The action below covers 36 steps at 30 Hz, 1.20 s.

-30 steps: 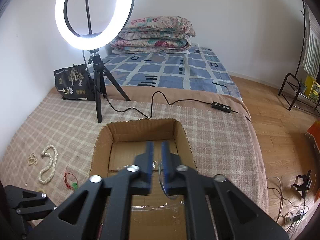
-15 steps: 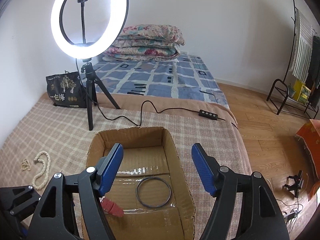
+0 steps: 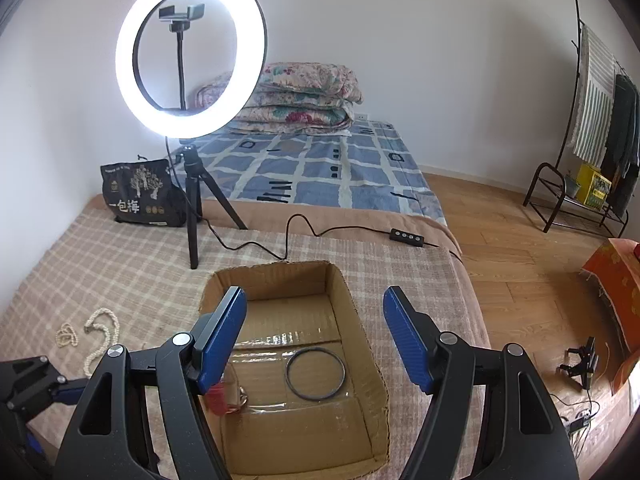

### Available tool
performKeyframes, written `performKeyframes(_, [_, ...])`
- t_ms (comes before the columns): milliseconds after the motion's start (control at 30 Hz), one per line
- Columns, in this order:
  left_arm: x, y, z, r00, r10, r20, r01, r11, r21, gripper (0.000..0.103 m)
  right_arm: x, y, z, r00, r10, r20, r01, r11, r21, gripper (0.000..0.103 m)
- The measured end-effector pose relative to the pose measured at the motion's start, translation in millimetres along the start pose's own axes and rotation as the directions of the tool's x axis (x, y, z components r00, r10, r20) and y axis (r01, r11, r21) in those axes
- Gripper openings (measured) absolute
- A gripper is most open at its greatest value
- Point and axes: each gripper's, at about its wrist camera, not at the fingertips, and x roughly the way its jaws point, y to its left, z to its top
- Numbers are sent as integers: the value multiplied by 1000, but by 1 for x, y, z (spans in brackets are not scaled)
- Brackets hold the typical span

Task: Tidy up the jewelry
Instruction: 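Withdraw both open tools from the box back over the jewelry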

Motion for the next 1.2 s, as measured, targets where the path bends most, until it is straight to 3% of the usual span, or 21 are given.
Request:
performKeyframes(167, [-30,22,-10,999,41,22,-41,999,-8,59,-25,9,-3,1000,1,24,-1,1000,17,78])
performKeyframes(300, [-53,49,-21,996,91,24,-90,995,-34,59,-37,25,-8,999,32,27,-32,1000,-1,78])
performKeyframes(667, [-111,128,-58,973,229,15,-227,971,-80,59,-58,105,-36,991,121,55,-109,976,-190,78])
performKeyframes(867, [-130,172,-87,962,273,-18,-273,953,-130,59,-48,150,-57,983,182,-18,-179,942,-285,78])
performKeyframes(1000, [-132,190,-108,962,266,-67,-274,949,-156,58,-31,174,-72,968,216,-129,-247,912,-328,78])
performKeyframes(1100, [-126,194,-124,964,243,-110,-257,956,-143,45,-17,186,-83,950,234,-206,-292,898,-330,77])
performKeyframes(1200, [-116,191,-138,965,217,-147,-236,964,-121,41,-5,197,-95,930,249,-268,-334,877,-344,70])
